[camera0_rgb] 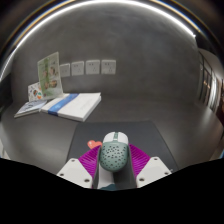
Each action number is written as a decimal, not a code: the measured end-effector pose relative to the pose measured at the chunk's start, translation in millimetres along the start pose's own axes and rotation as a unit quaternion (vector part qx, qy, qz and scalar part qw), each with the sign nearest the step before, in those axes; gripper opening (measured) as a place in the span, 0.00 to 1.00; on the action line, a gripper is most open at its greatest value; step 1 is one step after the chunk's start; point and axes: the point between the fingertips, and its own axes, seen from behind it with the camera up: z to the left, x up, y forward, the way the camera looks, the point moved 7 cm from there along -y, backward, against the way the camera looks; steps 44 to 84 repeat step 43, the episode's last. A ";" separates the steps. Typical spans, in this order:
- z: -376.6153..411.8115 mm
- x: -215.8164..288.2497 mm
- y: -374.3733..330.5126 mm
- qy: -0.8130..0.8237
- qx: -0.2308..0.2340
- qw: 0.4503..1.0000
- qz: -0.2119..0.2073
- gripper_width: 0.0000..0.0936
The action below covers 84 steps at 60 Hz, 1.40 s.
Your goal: Arrange mouse
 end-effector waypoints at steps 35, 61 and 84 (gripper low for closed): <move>-43.5 -36.0 -90.5 0.049 0.154 0.987 0.006 0.89; -86.0 -66.1 -142.6 0.081 0.119 0.990 0.007 0.89; -86.0 -66.1 -142.6 0.081 0.119 0.990 0.007 0.89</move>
